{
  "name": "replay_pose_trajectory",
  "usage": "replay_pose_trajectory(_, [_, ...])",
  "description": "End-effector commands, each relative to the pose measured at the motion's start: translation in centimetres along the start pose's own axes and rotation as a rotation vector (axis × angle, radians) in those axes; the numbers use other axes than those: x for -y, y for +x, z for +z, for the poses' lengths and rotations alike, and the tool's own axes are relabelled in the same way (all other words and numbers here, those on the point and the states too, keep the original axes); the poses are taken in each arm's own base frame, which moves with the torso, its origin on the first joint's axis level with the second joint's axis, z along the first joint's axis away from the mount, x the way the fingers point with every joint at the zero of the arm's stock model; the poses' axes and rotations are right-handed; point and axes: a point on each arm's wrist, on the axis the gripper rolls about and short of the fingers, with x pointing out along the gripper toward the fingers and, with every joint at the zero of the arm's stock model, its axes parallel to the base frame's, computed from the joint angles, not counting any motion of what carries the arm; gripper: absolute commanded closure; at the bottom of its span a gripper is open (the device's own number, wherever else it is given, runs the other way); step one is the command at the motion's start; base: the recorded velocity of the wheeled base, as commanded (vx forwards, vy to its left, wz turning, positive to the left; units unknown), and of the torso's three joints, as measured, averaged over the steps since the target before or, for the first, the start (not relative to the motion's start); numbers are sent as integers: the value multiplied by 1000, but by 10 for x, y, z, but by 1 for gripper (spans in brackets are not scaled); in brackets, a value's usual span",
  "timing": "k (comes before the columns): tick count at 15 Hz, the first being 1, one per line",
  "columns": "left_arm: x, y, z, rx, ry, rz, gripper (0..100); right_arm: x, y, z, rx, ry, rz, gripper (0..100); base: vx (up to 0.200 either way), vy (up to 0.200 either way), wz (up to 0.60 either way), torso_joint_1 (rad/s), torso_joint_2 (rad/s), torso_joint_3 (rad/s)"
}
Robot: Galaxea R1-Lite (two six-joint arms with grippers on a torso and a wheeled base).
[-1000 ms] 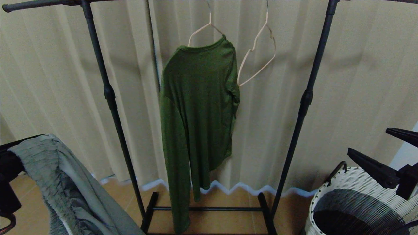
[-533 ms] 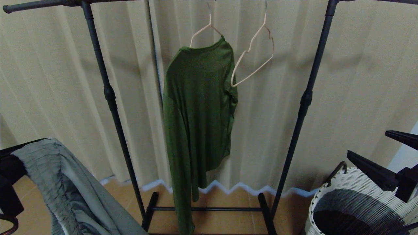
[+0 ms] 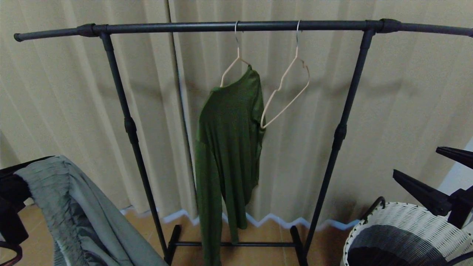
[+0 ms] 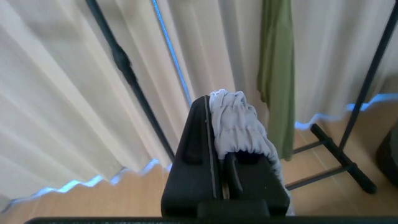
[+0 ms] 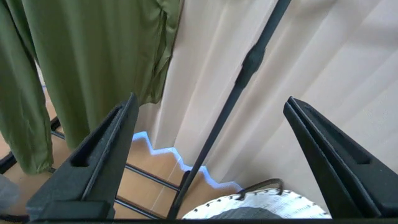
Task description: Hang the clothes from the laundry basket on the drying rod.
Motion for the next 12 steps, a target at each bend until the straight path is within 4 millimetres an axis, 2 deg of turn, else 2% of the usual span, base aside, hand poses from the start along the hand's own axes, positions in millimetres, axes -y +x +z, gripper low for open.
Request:
replay_pose_trajectory(1, [1, 1, -1, -8, 2, -2, 100, 0, 1, 0, -4, 0, 1, 0, 0, 0, 0, 154, -466, -310])
replay_pose_trajectory(12, [2, 3, -5, -21, 8, -5, 100, 0, 1, -2, -19, -7, 3, 0, 0, 0, 0, 182, -481, -297])
